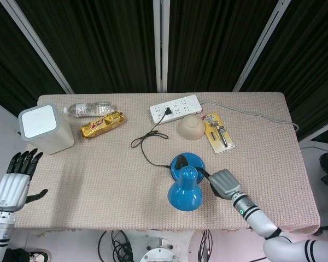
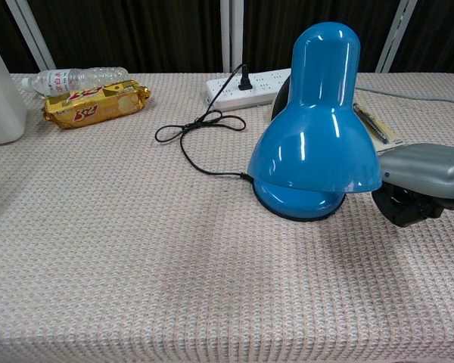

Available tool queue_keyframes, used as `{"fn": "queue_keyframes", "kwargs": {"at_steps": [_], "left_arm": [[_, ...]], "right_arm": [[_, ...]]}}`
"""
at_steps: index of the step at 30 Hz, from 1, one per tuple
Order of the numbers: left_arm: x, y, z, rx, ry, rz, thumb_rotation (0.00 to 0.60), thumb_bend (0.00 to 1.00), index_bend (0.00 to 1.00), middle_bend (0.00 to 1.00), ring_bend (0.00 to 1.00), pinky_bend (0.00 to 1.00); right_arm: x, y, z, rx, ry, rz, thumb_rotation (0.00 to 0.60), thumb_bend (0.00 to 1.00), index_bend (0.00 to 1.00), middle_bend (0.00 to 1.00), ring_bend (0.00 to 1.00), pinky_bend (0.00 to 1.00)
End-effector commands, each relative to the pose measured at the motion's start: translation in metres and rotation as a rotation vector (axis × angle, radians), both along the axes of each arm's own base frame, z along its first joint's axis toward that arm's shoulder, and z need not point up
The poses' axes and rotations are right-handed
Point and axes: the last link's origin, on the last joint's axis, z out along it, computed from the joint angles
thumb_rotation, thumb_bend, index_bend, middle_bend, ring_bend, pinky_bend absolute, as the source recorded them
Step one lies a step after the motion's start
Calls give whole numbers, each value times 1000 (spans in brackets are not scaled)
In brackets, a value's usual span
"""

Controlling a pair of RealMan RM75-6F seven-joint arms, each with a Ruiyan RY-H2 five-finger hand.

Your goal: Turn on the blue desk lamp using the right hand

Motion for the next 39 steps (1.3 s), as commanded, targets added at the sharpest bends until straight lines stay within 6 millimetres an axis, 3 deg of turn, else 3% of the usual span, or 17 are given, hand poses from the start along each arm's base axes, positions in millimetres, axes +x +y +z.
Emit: {"fn": "queue_keyframes", "kwargs": {"at_steps": [1,26,30,34,36,37,39], "left_arm": [[0,0,0,0,0,0,600,98,0,0,0,0],[-1,0,0,0,0,3,600,97,0,0,0,0],[-1,0,0,2,-1,4,600,97,0,0,0,0],[-1,0,1,5,-4,3,600,97,0,0,0,0],[-1,0,2,5,-6,3,600,97,0,0,0,0],[-1,0,2,5,-7,3,600,97,0,0,0,0],[-1,0,1,3,-7,3,600,97,0,0,0,0]], "right_arm": [[1,0,-1,7,-1,-4,600,828,0,874,799,842],[-9,4,0,5,9,-48,600,827,0,874,798,842],[-2,0,10,-68,-47,-15,600,827,0,874,797,842],[-5,-1,37,-253,-51,79,600,808,0,859,794,842],[-15,6,54,-335,-69,84,600,736,0,813,776,833],[-20,11,62,-362,-68,84,600,643,0,757,731,813],[-38,25,79,-392,-32,73,600,329,0,530,534,677]]}}
